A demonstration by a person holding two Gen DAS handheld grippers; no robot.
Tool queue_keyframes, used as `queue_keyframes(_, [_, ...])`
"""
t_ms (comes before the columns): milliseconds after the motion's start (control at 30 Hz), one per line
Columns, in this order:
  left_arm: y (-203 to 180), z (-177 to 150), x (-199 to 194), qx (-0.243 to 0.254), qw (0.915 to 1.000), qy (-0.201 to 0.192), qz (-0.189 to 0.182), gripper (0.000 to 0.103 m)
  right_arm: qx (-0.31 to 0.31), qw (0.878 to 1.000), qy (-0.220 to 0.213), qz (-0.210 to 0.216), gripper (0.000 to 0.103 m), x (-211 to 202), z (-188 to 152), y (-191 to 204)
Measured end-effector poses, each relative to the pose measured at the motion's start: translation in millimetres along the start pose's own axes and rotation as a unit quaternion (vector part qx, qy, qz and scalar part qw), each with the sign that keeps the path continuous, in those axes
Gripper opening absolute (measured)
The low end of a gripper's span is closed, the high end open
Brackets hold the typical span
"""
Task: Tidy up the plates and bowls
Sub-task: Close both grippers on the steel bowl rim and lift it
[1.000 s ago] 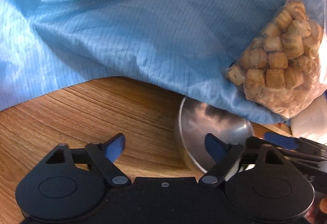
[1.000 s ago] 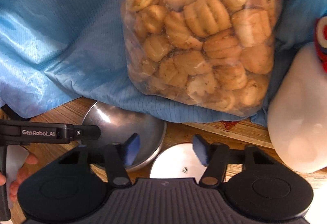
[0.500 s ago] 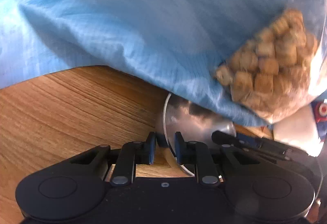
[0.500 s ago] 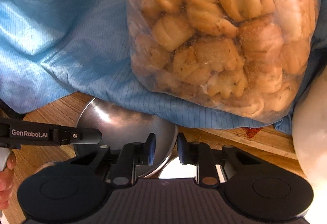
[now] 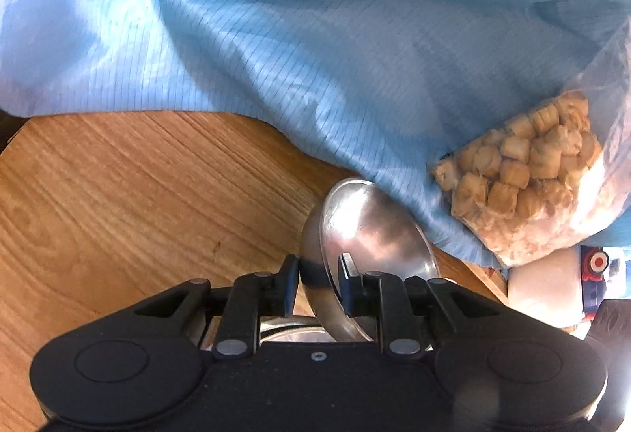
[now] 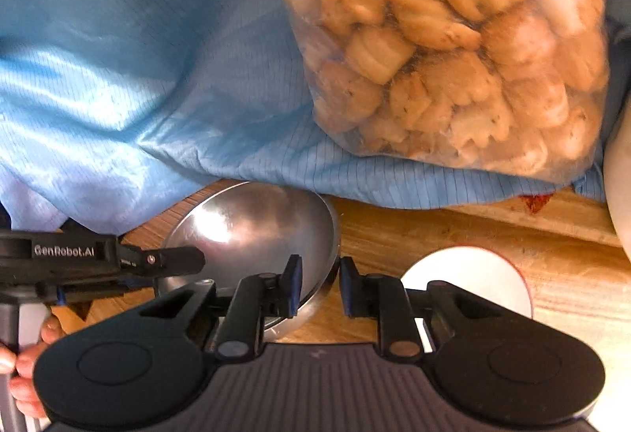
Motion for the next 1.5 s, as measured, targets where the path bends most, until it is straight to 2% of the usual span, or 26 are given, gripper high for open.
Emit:
queue_keyframes(367, [3, -10, -19, 0.017, 0.9997, -0.010, -0.015, 0.020, 0.040, 0.999, -0.031, 0.000, 0.022, -27, -14, -15])
queue_keyframes(600, [-13, -17, -12, 0.061, 0.9977, -0.022, -0.017, 0.021, 0.081, 0.996, -0.039, 0.001, 0.020, -33, -27, -34])
queue_keyframes(700, [-23, -20, -17, 0.083, 0.9957, -0.034, -0.026, 0.021, 0.087, 0.995, -0.052, -0.003, 0.020, -45, -27, -38])
queue_keyframes(933, [-37, -33, -31, 0.106, 0.9928, -0.034, -0.045, 0.021, 0.095, 0.993, -0.076, -0.001, 0.020, -82, -36, -44])
queue_keyframes(1233, [-70, -85, -42, 0.152, 0.9861, -0.029, -0.061, 0.021, 0.102, 0.991, -0.092, 0.001, 0.020, -142, -82, -68])
queue_keyframes(1400, [-92, -135, -37, 0.171, 0.9832, -0.021, -0.061, 0.021, 0.103, 0.989, -0.103, 0.008, 0.020, -176, -114, -97])
queue_keyframes(1500, [-101, -173, -31, 0.156, 0.9860, -0.007, -0.058, 0.022, 0.099, 0.991, -0.094, 0.009, 0.020, -194, -138, -116])
Point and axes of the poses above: each gripper's, at about its wrist camera, not at the fingertips, and x roughly the way its jaws point, y to its left, z to its top, the point moved 5 cm from there along x, roughly the way its jaws point, and after that the axes turned 13 degrees about -x, right-handed, at the moved point
